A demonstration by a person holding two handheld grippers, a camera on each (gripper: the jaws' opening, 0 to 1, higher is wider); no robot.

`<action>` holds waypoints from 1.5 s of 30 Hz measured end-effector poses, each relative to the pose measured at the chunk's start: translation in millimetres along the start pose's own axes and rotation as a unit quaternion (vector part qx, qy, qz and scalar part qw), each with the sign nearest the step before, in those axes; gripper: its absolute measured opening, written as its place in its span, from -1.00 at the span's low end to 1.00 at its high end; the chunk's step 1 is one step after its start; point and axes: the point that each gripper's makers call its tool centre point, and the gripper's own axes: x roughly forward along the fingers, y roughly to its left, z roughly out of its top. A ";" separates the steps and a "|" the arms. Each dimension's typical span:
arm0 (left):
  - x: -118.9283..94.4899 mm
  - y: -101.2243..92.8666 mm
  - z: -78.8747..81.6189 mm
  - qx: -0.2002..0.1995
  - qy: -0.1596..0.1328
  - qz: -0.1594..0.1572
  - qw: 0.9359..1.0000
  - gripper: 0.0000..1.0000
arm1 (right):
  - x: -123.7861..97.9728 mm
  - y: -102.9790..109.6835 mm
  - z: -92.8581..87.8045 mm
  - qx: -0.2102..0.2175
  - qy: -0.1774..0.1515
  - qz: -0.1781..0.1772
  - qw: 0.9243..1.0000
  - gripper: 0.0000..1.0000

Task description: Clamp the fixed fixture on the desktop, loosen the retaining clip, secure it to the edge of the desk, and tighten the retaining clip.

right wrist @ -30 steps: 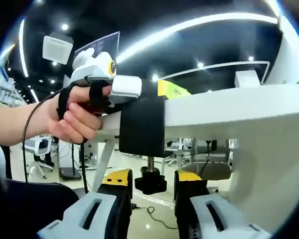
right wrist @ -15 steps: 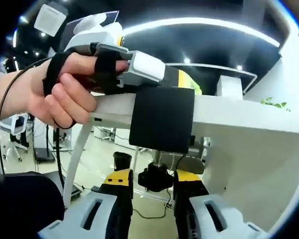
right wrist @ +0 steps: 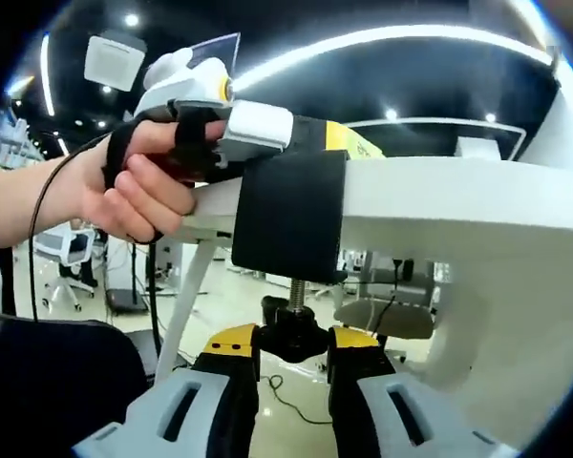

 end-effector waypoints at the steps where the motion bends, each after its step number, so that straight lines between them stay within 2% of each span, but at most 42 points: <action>1: 0.1 0.0 0.0 0.001 0.000 0.000 1.000 -0.92 | 1.8 0.7 0.6 -0.002 0.001 0.012 1.000 -0.50; 3: 0.0 0.0 0.0 0.000 0.000 0.000 1.000 -0.92 | 1.5 2.7 1.4 -0.011 0.002 0.028 1.000 -0.49; 7: -0.2 -0.2 -0.2 0.000 0.000 0.000 1.000 -0.92 | 1.8 3.2 -0.1 -0.007 -0.001 0.036 0.999 -0.48; 10: -0.2 -0.3 -0.3 0.001 0.000 0.000 1.000 -0.92 | 1.1 7.3 -1.9 -0.035 0.002 0.040 0.999 -0.46; 13: -0.2 -0.2 -0.4 -0.001 0.000 0.000 1.000 -0.92 | -4.1 11.4 -0.4 -0.010 -0.001 0.040 0.999 -0.39; 16: -0.2 -0.5 -0.6 -0.001 0.000 0.000 1.000 -0.92 | -12.5 5.3 0.6 0.037 -0.008 0.003 0.999 -0.20; 18: -0.4 -0.7 -0.7 0.000 0.000 0.000 1.000 -0.92 | -16.4 -5.2 -3.7 0.075 -0.009 -0.055 0.996 -0.08; 20: -0.4 -1.0 -0.7 0.001 0.000 0.000 1.000 -0.92 | -23.0 -1.8 -2.5 0.100 -0.018 -0.074 0.992 -0.16; 23: -0.4 -1.1 -0.8 0.001 0.000 0.000 1.000 -0.92 | -20.4 -6.9 -7.1 0.075 -0.005 -0.102 0.992 -0.27; 24: -0.3 -1.0 -0.9 0.000 0.000 0.000 1.000 -0.92 | -22.3 -6.6 -8.7 0.087 -0.002 -0.120 0.989 -0.28; 26: -0.2 -0.9 -0.9 0.000 0.000 0.000 1.000 -0.92 | -22.5 -2.0 -6.6 0.115 -0.012 -0.128 0.985 -0.28; 31: 0.1 -0.6 -1.0 0.000 0.000 0.000 1.000 -0.92 | -15.0 -7.7 -4.6 0.111 -0.010 -0.162 0.980 -0.23; 33: -0.1 -0.9 -1.0 0.000 0.000 0.000 1.000 -0.92 | -9.7 -16.0 -4.8 0.129 -0.013 -0.179 0.975 -0.23; 36: -0.4 -1.2 -1.1 -0.001 0.000 0.000 1.000 -0.92 | -3.7 -14.1 -5.9 0.127 -0.007 -0.180 0.975 -0.28; 38: -0.5 -1.3 -1.1 0.000 0.000 0.000 1.000 -0.92 | -0.6 -10.2 -5.9 0.121 -0.004 -0.174 0.977 -0.40; 42: -0.5 -0.9 -1.4 -0.001 0.000 0.000 1.000 -0.92 | 1.3 -9.8 -3.8 0.129 -0.004 -0.183 0.975 -0.39; 45: -0.6 -0.8 -1.6 -0.001 0.000 0.000 1.000 -0.92 | -0.4 -12.1 -5.1 0.120 0.002 -0.184 0.976 -0.50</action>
